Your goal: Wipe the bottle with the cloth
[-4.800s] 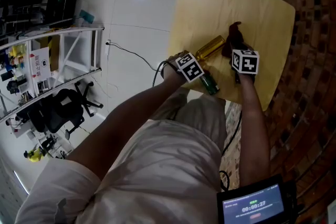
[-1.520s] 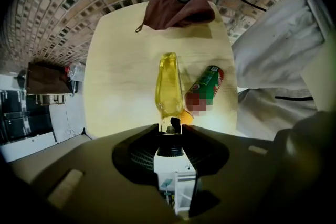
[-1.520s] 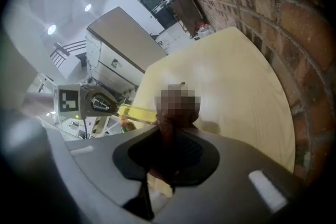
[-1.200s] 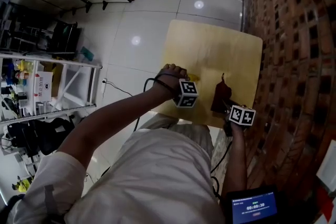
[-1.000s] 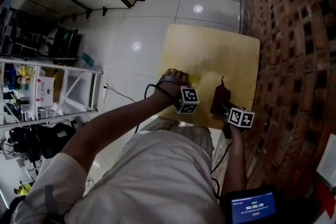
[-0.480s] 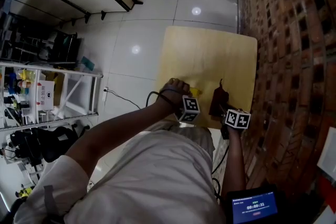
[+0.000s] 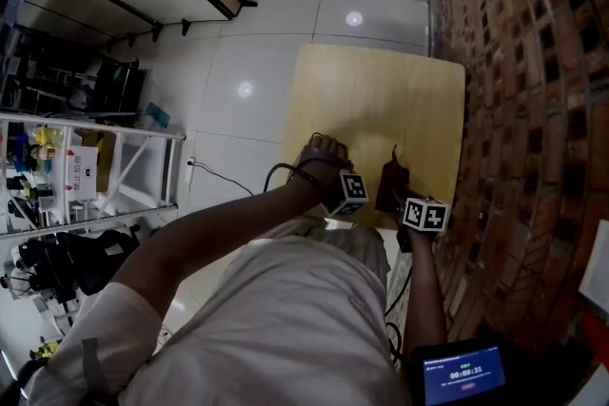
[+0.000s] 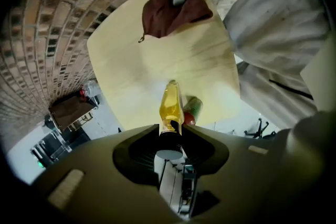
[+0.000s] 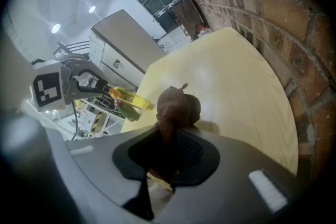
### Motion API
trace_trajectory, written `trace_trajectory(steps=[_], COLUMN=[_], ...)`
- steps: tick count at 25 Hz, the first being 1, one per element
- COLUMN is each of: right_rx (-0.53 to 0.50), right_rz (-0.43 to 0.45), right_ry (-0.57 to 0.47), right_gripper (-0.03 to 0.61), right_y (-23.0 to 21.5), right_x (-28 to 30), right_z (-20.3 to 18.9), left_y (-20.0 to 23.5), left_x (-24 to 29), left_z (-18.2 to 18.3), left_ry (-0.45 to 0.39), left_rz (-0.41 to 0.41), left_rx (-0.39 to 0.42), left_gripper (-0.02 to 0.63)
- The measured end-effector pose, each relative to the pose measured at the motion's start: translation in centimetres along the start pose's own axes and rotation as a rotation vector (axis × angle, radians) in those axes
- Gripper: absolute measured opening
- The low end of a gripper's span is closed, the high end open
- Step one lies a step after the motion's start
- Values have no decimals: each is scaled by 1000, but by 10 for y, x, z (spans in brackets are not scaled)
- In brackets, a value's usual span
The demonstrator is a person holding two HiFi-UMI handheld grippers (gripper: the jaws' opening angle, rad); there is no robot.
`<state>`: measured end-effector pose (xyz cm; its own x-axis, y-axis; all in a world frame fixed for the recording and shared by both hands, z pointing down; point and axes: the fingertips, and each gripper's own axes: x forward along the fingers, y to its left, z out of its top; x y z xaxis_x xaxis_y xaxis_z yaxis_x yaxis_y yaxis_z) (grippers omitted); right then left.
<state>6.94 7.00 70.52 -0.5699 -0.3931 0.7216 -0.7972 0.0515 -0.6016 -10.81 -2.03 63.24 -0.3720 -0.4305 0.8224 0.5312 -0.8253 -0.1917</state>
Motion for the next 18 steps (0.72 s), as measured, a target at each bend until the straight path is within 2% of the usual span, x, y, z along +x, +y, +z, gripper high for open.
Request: trace_trajectory(steps=[4, 10, 13, 18], right_rx=[-12, -10, -8, -7], right_rz=[-5, -16, -8, -3], right_ry=[14, 23, 18, 16], right_gripper=[67, 67, 67, 67], right_y=[-3, -3, 1, 1], right_x=[5, 6, 5, 6], right_z=[-5, -10, -12, -11], left_y=[12, 30, 38, 32], left_x=[11, 1, -1, 12], left_z=[14, 35, 36, 25], left_ry=[32, -40, -75, -91], left_rz=[3, 55, 84, 31], left_rx=[41, 32, 6, -69], left_gripper=[153, 153, 171, 227])
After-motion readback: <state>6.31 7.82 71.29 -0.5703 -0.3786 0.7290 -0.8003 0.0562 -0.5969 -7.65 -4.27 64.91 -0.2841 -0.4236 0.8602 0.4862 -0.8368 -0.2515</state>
